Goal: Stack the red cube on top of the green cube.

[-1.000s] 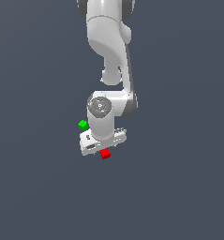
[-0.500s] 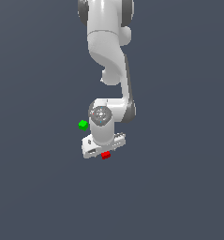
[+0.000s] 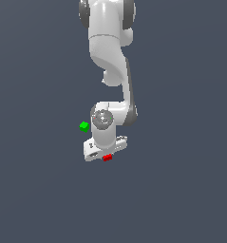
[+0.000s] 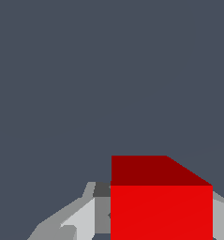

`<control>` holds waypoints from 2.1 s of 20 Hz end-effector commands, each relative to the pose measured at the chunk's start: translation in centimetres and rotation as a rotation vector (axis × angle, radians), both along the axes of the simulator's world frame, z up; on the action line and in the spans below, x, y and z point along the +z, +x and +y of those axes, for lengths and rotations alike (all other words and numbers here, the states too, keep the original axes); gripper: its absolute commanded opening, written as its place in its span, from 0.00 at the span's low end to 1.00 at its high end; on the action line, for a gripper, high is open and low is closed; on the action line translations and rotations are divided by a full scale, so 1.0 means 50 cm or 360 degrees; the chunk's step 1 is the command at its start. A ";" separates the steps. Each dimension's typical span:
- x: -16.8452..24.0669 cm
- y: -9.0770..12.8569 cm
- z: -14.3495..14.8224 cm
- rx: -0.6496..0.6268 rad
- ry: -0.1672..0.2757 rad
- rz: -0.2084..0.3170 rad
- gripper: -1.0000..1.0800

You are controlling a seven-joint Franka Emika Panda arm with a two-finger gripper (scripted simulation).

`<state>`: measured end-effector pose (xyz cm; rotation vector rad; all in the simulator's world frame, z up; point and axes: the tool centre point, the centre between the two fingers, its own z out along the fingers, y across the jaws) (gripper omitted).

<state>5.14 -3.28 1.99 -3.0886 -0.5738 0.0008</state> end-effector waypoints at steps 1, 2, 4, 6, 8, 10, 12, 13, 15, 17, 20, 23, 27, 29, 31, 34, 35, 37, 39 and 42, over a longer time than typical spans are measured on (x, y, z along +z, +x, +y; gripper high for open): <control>0.000 0.000 0.000 0.0000 0.0000 -0.0001 0.00; 0.000 0.000 0.000 0.0000 0.0000 -0.0001 0.00; 0.000 0.000 0.000 0.0000 0.0000 -0.0001 0.00; 0.001 0.000 0.000 0.0000 0.0000 -0.0001 0.00; 0.003 0.000 0.000 0.0000 0.0000 -0.0001 0.00; 0.010 -0.001 0.000 0.0000 0.0000 -0.0001 0.00; 0.022 -0.001 0.000 0.0000 0.0000 -0.0001 0.00; 0.030 -0.001 0.000 0.0000 0.0000 -0.0001 0.00; 0.051 -0.002 0.000 0.0000 0.0000 -0.0001 0.00; 0.077 -0.002 0.000 0.0000 0.0000 -0.0001 0.00; 0.123 -0.003 0.000 0.0000 0.0000 -0.0001 0.00; 0.159 -0.003 0.000 0.0000 0.0000 -0.0001 0.00; 0.190 -0.002 0.000 0.0000 0.0000 -0.0001 0.00; 0.198 -0.001 0.000 0.0000 0.0000 -0.0001 0.00; 0.200 0.000 0.000 0.0000 0.0000 -0.0001 0.00; 0.197 -0.001 -0.001 0.0000 0.0000 -0.0002 0.00; 0.197 -0.003 -0.002 0.0000 0.0000 -0.0002 0.00; 0.195 -0.008 -0.005 0.0000 0.0000 -0.0002 0.00; 0.193 -0.015 -0.010 0.0000 0.0000 -0.0002 0.00; 0.188 -0.031 -0.022 0.0000 0.0000 -0.0002 0.00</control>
